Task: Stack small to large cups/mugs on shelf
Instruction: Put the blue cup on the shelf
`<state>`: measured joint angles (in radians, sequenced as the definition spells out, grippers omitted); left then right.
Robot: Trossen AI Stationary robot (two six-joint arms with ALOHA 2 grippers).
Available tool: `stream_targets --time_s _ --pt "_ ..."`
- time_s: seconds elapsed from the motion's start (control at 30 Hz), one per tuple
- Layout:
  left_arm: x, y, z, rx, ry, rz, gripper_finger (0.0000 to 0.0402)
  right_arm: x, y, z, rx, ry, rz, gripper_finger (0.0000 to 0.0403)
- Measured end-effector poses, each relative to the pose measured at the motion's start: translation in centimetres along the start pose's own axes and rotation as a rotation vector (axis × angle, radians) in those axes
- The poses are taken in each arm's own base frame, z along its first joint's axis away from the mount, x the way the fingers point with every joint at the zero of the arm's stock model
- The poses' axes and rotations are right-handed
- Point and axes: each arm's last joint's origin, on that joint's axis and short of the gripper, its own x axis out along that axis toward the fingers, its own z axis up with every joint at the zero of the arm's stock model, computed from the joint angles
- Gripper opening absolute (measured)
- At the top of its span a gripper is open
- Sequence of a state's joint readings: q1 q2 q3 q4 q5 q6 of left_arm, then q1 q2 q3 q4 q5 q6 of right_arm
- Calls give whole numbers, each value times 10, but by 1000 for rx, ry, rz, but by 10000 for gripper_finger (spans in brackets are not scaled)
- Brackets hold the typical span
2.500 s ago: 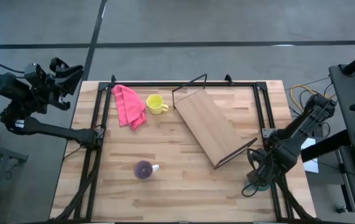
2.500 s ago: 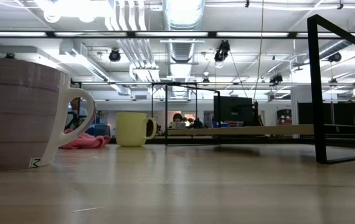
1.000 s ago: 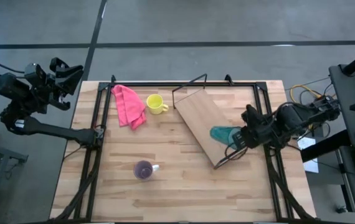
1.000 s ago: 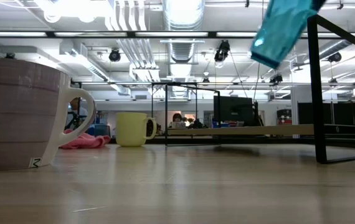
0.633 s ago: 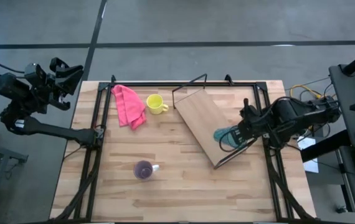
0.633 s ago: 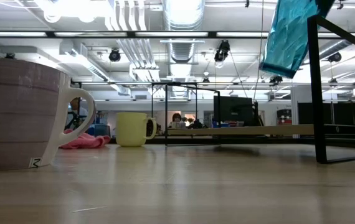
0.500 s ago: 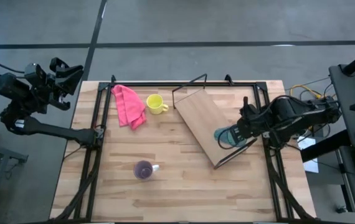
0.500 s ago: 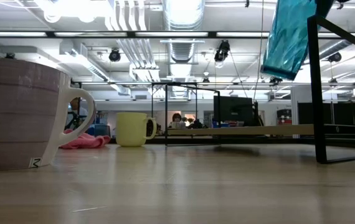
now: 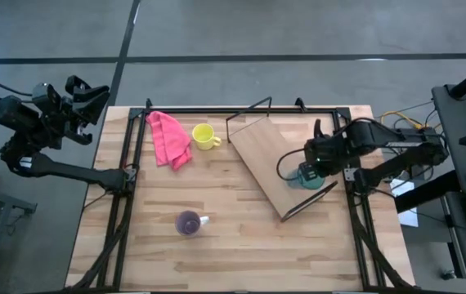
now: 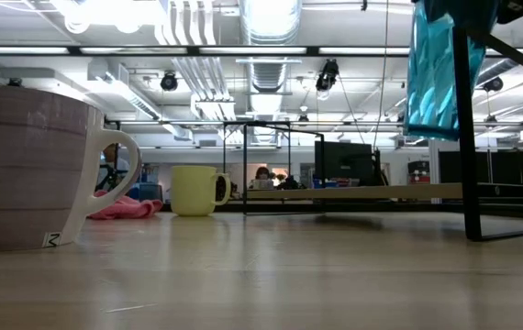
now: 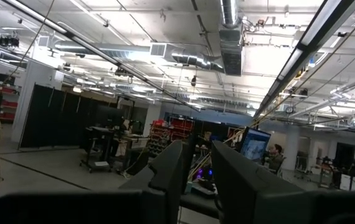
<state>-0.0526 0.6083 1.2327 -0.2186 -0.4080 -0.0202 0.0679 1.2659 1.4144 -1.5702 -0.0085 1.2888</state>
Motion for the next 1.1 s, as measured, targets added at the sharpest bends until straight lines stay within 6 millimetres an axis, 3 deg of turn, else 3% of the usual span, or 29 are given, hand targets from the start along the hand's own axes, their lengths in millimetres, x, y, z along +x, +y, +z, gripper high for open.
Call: stream_targets --time_s 0.47,1.1 --pt "0 0 -1 1 2 0 73 31 -9 9 -7 150 -76 9" --pt "0 0 -1 1 2 0 73 44 -11 14 -40 153 -76 9"
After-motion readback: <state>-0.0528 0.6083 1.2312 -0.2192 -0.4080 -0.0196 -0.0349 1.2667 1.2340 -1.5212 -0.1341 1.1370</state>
